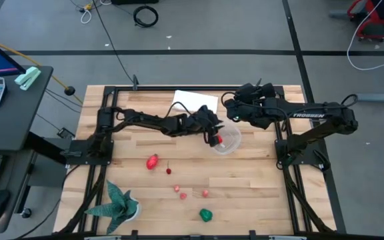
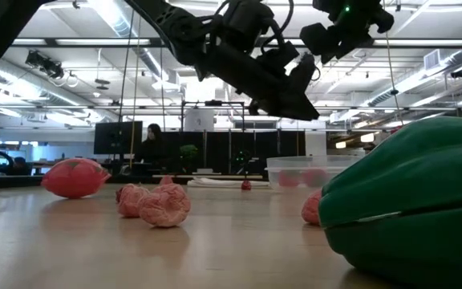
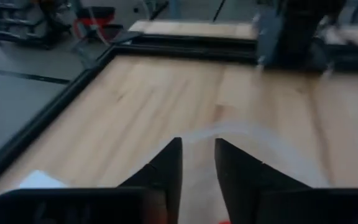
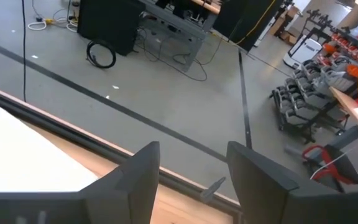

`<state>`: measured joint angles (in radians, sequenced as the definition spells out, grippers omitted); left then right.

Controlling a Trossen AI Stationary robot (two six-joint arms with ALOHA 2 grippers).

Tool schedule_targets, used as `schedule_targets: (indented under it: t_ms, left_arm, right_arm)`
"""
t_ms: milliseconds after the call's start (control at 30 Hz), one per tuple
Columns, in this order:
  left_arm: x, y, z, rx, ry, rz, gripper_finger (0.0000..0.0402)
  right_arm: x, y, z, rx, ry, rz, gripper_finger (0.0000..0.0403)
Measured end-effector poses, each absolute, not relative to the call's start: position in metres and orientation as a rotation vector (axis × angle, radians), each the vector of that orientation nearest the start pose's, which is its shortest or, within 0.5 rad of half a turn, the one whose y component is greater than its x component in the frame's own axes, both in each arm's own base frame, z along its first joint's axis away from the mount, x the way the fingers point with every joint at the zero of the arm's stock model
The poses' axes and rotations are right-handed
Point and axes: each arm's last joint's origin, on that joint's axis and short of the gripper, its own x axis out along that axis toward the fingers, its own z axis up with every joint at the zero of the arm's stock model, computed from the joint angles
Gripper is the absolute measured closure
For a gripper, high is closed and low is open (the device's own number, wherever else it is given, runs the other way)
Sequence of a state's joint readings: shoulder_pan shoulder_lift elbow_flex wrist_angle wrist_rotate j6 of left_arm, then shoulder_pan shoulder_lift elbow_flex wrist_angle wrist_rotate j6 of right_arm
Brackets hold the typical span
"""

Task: Pick and placing Produce into tupperware
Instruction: Put the top red cherry into the transparent bin

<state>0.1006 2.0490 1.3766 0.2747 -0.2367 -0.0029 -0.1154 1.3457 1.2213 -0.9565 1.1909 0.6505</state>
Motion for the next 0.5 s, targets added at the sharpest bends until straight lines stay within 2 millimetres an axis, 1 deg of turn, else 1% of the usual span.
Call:
schedule_targets:
  t_ms: [100, 167, 267, 400, 500]
  left_arm:
    - [0.446, 0.063, 0.208, 0.105, 0.483, 0.426, 0.0275]
    - [0.436, 0.071, 0.212, 0.084, 0.566, 0.501, 0.0263]
    - [0.426, 0.08, 0.207, -0.016, 0.661, 0.559, 0.0248]
    - [0.416, 0.088, 0.2, -0.03, 0.768, 0.581, 0.0235]
    - [0.411, 0.098, 0.197, -0.046, 0.814, 0.603, 0.023]
  right_arm:
    - [0.244, -0.055, 0.321, -0.076, 0.551, -1.405, 0.0206]
    - [0.244, -0.055, 0.321, -0.076, 0.552, -1.404, 0.0206]
    - [0.244, -0.055, 0.321, -0.079, 0.55, -1.407, 0.0206]
    - [0.244, -0.055, 0.321, -0.079, 0.549, -1.408, 0.0206]
    - [0.244, -0.055, 0.321, -0.079, 0.549, -1.408, 0.0206]
